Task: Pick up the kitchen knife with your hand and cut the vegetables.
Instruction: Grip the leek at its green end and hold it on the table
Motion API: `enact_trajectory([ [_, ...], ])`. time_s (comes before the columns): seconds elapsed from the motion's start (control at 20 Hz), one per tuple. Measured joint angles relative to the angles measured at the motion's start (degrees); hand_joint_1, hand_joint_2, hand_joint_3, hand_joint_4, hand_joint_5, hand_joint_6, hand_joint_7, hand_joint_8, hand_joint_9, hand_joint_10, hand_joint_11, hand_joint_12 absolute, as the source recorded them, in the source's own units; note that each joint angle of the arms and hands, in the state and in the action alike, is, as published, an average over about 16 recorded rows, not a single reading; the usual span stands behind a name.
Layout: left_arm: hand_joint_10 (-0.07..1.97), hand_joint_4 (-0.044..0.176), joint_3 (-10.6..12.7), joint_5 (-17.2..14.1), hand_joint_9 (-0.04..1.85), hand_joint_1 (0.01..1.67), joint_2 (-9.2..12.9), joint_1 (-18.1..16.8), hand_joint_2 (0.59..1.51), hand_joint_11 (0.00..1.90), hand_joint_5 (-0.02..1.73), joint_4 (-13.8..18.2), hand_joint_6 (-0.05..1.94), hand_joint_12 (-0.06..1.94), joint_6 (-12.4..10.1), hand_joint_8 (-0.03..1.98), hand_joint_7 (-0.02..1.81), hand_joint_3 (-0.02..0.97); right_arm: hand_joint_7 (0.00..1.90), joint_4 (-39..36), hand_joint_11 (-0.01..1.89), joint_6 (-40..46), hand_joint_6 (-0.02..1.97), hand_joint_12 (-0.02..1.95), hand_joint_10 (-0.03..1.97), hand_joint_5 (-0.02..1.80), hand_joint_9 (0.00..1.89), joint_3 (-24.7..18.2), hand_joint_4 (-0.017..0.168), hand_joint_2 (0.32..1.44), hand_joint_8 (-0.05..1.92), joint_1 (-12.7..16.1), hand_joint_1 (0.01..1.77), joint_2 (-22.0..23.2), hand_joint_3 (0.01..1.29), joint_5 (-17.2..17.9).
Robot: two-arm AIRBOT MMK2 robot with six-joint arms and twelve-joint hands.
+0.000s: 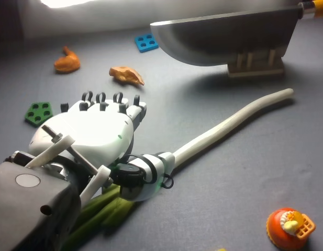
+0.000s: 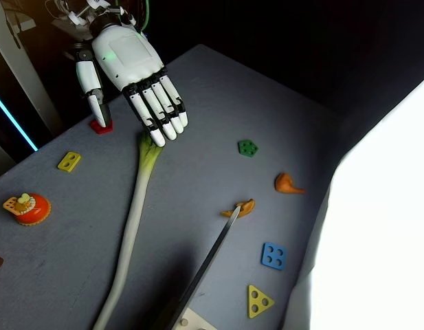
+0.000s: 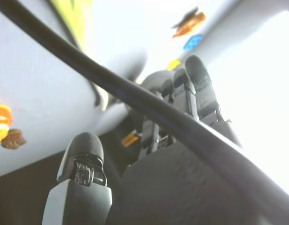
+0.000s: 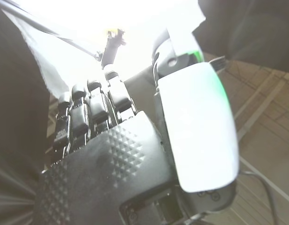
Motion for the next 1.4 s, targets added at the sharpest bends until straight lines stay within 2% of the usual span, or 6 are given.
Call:
enact_trajectory([
  [0.15, 0.0, 0.032, -0.11, 0.15, 0.09, 0.13, 0.0, -0.21, 1.338, 0.02, 0.11, -0.44, 0.0, 0.32, 0.05, 0.0, 0.09, 0.007, 0.03, -1.55, 0.02, 1.96, 0.04, 0.02, 0.04, 0.04, 0.03, 0.85, 0.006, 1.17, 0.02, 1.12, 0.21, -0.39, 0.03, -2.1],
  [0.35, 0.01, 0.03, -0.24, 0.32, 0.06, 0.13, -0.01, -0.87, 1.341, 0.02, 0.08, -1.44, 0.0, 0.24, 0.39, 0.0, 0.07, 0.012, 0.03, -3.25, 0.02, 4.78, 0.03, 0.0, 0.02, 0.03, 0.03, 2.9, 0.006, 1.14, 0.02, 5.24, 0.3, -1.77, 0.03, -8.22],
  [0.8, 0.01, 0.021, -0.47, 0.35, 0.03, 0.15, -0.14, -1.96, 1.35, 0.02, 0.05, -3.49, 0.0, 0.09, 1.42, 0.0, 0.04, 0.011, 0.02, -4.26, 0.02, 8.87, 0.03, 0.0, 0.01, 0.02, 0.02, 11.73, 0.013, 1.03, 0.02, 20.59, 0.74, -8.09, 0.02, -32.24],
  [1.0, 0.01, 0.017, -0.51, 0.18, 0.04, 0.15, -0.51, -1.51, 1.354, 0.02, 0.05, -3.54, 0.0, 0.12, 1.21, 0.0, 0.03, 0.012, 0.01, -3.4, 0.02, 8.58, 0.03, 0.0, 0.01, 0.02, 0.02, 16.05, 0.018, 0.99, 0.02, 25.93, 0.91, -11.36, 0.02, -42.44],
  [1.15, 0.01, 0.018, -0.52, -0.01, 0.04, 0.14, -1.07, -0.69, 1.356, 0.02, 0.05, -2.9, 0.0, 0.12, 0.39, 0.0, 0.03, 0.012, 0.01, -3.55, 0.02, 8.29, 0.03, 0.0, 0.01, 0.02, 0.02, 19.11, 0.02, 0.97, 0.02, 27.91, 0.99, -13.58, 0.02, -47.85],
  [1.4, 0.01, 0.018, -0.5, -0.42, 0.04, 0.12, -2.22, 1.59, 1.359, 0.02, 0.04, -1.68, 0.0, 0.14, -2.09, 0.0, 0.04, 0.014, 0.01, -4.97, 0.02, 8.76, 0.03, 0.0, 0.01, 0.02, 0.02, 23.85, 0.018, 0.96, 0.02, 28.32, 1.05, -17.0, 0.02, -52.03],
])
